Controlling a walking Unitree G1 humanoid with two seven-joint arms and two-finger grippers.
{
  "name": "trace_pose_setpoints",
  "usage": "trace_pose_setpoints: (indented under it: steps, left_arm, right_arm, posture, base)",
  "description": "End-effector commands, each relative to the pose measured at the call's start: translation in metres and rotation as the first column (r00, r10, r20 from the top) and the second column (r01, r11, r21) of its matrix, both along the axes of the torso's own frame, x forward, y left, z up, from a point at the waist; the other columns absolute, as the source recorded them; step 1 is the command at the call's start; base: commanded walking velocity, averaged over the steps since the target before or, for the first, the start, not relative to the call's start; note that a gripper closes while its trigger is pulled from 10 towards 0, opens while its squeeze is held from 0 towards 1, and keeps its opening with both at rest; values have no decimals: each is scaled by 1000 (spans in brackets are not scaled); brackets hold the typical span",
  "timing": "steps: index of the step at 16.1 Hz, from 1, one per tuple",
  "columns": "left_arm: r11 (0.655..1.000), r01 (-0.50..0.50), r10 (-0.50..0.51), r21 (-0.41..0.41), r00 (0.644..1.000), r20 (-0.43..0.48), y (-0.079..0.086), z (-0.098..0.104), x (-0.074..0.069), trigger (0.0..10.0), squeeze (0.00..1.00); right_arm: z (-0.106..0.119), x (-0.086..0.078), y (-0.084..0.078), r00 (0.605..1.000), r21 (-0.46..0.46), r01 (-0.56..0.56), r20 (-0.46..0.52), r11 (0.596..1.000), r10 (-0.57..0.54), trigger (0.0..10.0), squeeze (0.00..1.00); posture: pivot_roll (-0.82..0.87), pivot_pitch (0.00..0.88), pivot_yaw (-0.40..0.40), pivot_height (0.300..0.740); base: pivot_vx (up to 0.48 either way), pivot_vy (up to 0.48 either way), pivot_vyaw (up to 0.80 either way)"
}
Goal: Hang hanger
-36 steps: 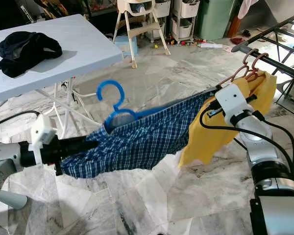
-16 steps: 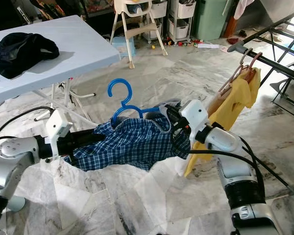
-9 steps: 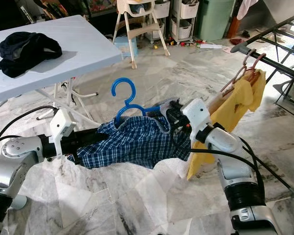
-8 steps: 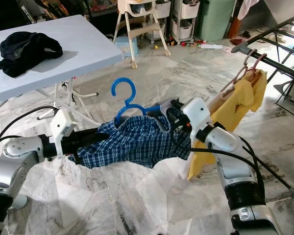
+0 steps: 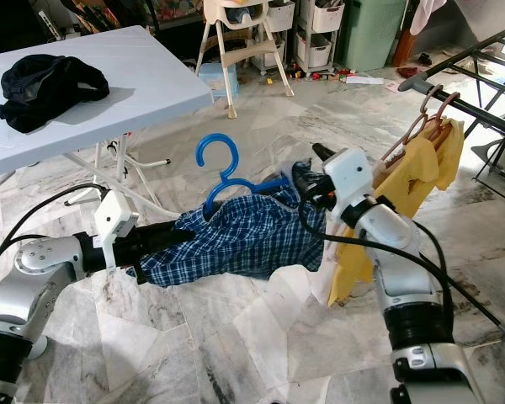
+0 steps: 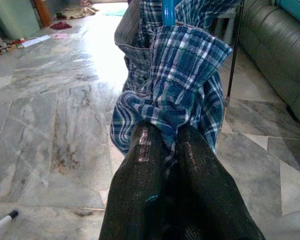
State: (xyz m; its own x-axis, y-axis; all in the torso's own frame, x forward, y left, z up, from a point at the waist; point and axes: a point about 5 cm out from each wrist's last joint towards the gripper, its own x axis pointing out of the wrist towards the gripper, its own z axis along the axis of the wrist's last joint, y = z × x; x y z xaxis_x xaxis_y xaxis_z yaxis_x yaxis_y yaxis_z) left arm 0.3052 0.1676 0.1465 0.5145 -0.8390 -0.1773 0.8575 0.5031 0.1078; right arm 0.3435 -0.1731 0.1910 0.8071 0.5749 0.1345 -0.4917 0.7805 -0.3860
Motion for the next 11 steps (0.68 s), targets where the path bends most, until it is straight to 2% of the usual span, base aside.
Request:
trace_pose_setpoints:
  steps: [1,2,3,4,5,6,8,10,11]
  left_arm:
    - [1000,13,-13,16,1000,24,-3,4,2,0,0]
    - [1000,12,-12,15,1000,25,-3,4,3,0,0]
    - [1000,14,-14,14,1000,25,-4,4,3,0,0]
    - [1000,26,-27,17,999,21,-5,3,3,0,0]
    - [999,34,-35,19,999,19,-6,3,3,0,0]
    - [999,34,-34,19,999,21,-7,2,3,0,0]
    - [999,36,-36,23,999,22,-8,1,3,0,0]
    - [999,41,-41,24,999,21,-8,0,3,0,0]
    - [999,43,-44,29,999,21,-8,-2,2,0,0]
  right_arm:
    - [7,-7,19,991,-34,-137,5,990,137,10000,1000]
    - [6,-10,22,983,-52,-184,-12,982,184,10000,1000]
    - [3,-18,27,962,-128,-274,-44,953,270,10000,1000]
    - [6,-19,27,958,-332,-262,23,906,285,10000,1000]
    - [13,-16,26,956,-449,-191,118,873,270,10000,1000]
    - [26,-12,25,952,-440,-184,144,879,271,10000,1000]
    - [27,-14,24,949,-452,-235,83,860,303,10000,1000]
    - [33,-5,14,968,-403,-123,154,907,199,10000,1000]
    - [34,0,6,972,-410,-69,176,910,153,10000,1000]
  posture:
    - [-135,53,25,740]
    - [-135,53,25,740]
    - [-137,51,26,740]
    - [-142,50,28,740]
    - [-143,50,28,740]
    - [-145,48,28,740]
    - [-148,45,27,740]
    - [-145,44,26,740]
    - [-146,44,29,740]
  base:
    - [0,0,0]
    - [0,0,0]
    - [0,0,0]
    - [0,0,0]
    - [0,0,0]
    - [0,0,0]
    - [0,0,0]
    - [0,0,0]
    - [0,0,0]
